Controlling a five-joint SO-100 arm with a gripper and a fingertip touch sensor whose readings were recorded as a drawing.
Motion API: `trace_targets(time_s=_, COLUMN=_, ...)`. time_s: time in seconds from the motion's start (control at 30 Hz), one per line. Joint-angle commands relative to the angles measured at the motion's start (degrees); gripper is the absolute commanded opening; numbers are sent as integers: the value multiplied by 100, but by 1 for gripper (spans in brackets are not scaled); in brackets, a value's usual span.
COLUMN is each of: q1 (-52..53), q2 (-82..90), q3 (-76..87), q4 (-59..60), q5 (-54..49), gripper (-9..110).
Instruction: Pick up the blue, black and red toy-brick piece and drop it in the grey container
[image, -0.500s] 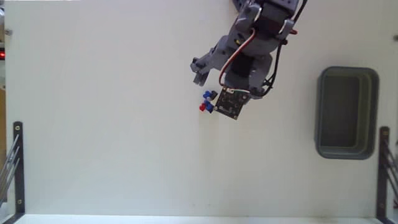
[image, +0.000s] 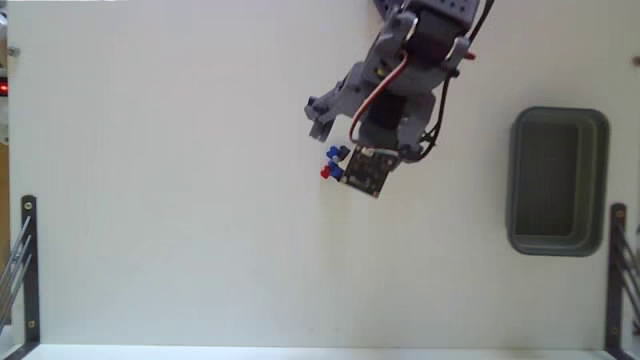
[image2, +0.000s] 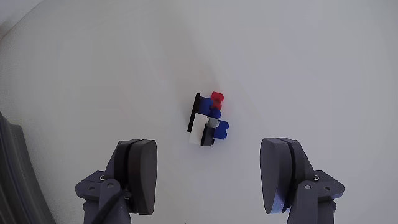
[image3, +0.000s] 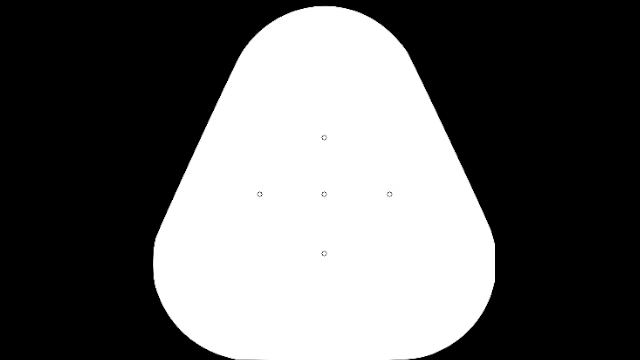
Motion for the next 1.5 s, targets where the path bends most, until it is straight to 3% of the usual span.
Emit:
trace_targets(time_s=0.0, q1=123, q2=-51, q3=-72, q4=-226, q5=26, gripper=110)
trace_targets(time_s=1.07, q1=123, q2=-1340, q3=-480, q4=-1107, q5=26, gripper=110)
trace_targets(time_s=1.47, q1=123, q2=-1180, q3=389, q4=-1816, q5=26, gripper=110)
